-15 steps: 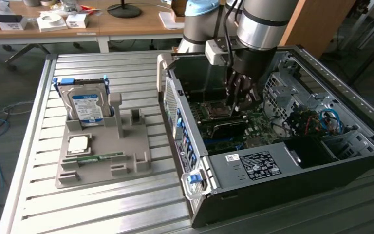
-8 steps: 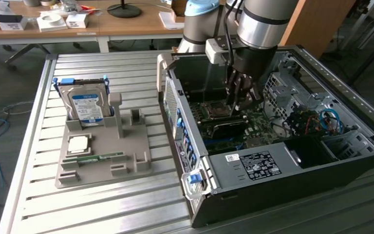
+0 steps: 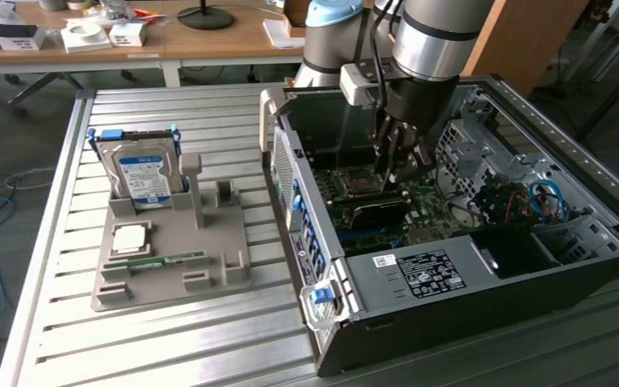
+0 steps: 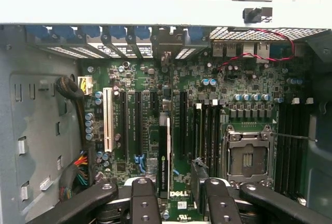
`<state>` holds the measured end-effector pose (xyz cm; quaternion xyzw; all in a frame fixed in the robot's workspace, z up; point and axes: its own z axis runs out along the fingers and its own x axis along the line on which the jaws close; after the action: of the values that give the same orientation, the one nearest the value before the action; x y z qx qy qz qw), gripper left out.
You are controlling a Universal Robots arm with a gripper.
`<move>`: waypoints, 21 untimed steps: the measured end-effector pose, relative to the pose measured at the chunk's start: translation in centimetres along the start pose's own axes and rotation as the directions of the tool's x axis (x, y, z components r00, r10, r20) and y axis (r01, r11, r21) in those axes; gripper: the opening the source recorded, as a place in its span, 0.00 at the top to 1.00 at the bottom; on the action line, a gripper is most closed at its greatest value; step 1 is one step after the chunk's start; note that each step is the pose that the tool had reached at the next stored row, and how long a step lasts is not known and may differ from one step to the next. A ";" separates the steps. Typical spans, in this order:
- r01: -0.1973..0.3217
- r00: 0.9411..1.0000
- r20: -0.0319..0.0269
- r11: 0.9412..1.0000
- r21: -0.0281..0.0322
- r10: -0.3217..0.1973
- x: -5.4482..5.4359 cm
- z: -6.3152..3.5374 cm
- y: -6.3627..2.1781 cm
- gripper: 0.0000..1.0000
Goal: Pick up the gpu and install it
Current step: 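Press down on the gpu until it lock into place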
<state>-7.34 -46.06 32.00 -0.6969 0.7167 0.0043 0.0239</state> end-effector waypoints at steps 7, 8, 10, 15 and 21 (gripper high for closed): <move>0.000 1.000 0.000 1.000 0.000 0.000 0.0 0.00 0.00 0.68; 0.000 1.000 0.000 1.000 0.000 0.000 0.0 0.00 0.00 0.74; 0.000 1.000 0.000 1.000 0.000 0.000 0.0 0.00 0.00 0.80; 0.000 1.000 0.000 1.000 0.000 0.000 0.0 0.00 0.00 0.89; 0.000 1.000 0.000 1.000 0.000 0.000 0.0 0.00 0.04 0.89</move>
<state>-7.38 -46.05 32.00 -0.6969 0.7168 0.0042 0.0239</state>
